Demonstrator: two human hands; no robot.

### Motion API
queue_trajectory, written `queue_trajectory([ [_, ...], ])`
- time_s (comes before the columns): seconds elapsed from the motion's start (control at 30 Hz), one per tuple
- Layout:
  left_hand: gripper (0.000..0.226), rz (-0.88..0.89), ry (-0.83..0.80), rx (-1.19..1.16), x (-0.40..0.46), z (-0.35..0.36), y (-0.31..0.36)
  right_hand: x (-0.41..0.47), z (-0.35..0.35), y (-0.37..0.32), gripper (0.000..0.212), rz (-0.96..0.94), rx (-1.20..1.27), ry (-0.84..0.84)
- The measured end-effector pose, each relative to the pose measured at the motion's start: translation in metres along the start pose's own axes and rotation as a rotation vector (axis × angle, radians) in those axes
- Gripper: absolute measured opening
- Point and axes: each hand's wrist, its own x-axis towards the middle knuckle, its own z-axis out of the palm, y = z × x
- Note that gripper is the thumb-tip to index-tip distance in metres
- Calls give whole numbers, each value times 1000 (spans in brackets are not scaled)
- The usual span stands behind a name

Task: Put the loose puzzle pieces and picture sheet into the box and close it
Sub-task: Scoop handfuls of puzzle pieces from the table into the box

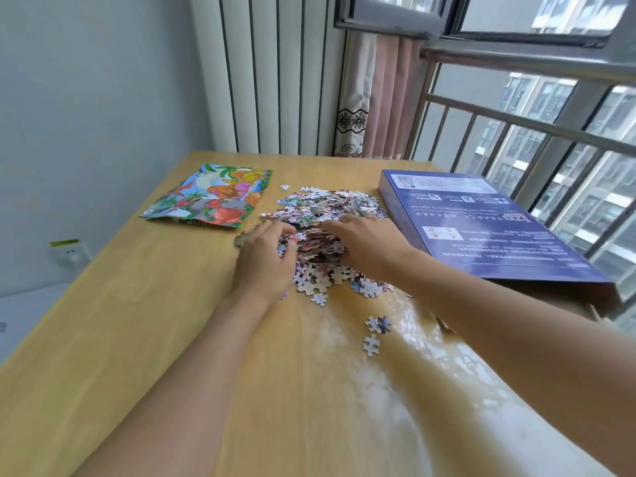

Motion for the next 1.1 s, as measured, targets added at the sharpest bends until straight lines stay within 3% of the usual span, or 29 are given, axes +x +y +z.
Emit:
queue_trajectory([
  [0.2,14,-7,49,-27,1,1,4,-19,-12,14,57,98,324,102],
  [0.4,18,-21,101,-65,0,-2,6,-35,-26,25,61,287,1010,122],
  [0.57,19,34,116,-85,-4,0,15,-63,-40,35,38,351,1493,129],
  [0.8,21,91,81,-104,-4,6,43,-84,-42,33,38,459,1841,-75],
  [0.93,23,110,-42,-88,-2,13,66,-107,-45,41,37,511,2014,-74],
  [1.1,42,178,-351,-52,-6,38,118,-149,-51,71,40,599,2060,-1],
])
